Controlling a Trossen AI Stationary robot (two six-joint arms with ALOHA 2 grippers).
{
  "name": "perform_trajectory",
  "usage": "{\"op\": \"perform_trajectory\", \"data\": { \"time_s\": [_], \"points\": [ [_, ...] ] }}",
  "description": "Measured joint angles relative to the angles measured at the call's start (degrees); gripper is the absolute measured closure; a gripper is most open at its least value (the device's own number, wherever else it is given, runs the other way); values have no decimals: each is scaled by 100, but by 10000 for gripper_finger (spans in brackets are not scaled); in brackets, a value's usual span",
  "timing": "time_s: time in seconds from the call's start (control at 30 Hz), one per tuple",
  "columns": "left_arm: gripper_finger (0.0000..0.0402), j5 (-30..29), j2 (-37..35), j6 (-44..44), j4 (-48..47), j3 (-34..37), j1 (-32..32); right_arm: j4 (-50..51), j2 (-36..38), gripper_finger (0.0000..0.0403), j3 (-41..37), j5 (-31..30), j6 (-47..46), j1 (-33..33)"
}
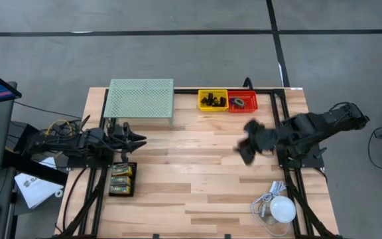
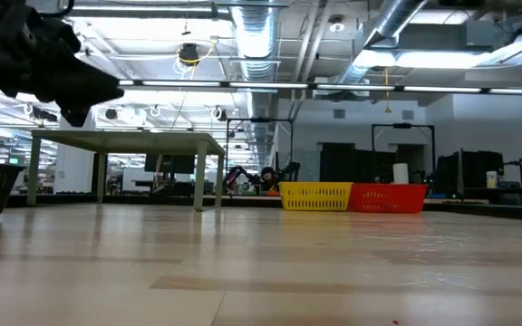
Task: Pick & Place Office Desk Supplies
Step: Return to Home Position
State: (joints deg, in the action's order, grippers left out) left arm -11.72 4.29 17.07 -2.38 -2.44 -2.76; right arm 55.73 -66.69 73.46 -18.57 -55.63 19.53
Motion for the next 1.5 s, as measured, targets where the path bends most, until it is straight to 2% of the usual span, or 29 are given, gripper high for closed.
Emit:
{"op": "perform_trajectory", "data": {
  "time_s": [0.07, 0.13, 0.2, 0.3, 0.37, 0.43, 0.53, 0.63, 0.7, 0.77, 0.9, 1.03, 1.23, 1.5],
  "points": [
    [295, -4, 118, -19, 32, 7, 0, 74, -112, 223, -8, 552, -240, 368],
    [296, -5, 263, -15, 83, 9, 0, 2, -289, 223, -10, 782, -265, 706],
    [295, -12, 392, -16, 81, 11, 0, -349, -512, 223, -9, 456, 84, 916],
    [294, -13, 563, -14, 83, 11, 0, -1554, -887, 223, -9, -501, 1228, 815],
    [294, -10, 672, -14, 108, 11, 0, -2461, -1183, 223, -1, -553, 2116, 456],
    [294, -10, 782, -16, 112, 11, 0, -3162, -1516, 223, -3, -54, 2803, 25],
    [295, -9, 917, -14, 119, 11, 0, -3985, -1869, 223, -8, 1129, 3627, -547],
    [294, -9, 1031, -14, 124, 9, 0, -4487, -2071, 223, -18, 2300, 4239, -1019],
    [293, -7, 1084, -14, 106, 9, 0, -4997, -1983, 223, -300, 2902, 4521, -1284],
    [293, -7, 1139, -14, 124, 9, 0, -5632, -1575, 223, -890, 3299, 4626, -1562],
    [295, -7, 1216, -14, 119, 9, 0, -7153, -342, 223, -2735, 3494, 4583, -1854],
    [293, -5, 1256, -14, 131, 7, 0, -7617, 1048, 223, -4232, 3609, 4510, -1931],
    [295, -2, 1264, -14, 132, 9, 0, -7402, 3067, 223, -5707, 3521, 4511, -1960],
    [294, -2, 1264, -14, 134, 7, 0, -5755, 5307, 223, -6361, 2987, 4789, -1958]
  ]
}}
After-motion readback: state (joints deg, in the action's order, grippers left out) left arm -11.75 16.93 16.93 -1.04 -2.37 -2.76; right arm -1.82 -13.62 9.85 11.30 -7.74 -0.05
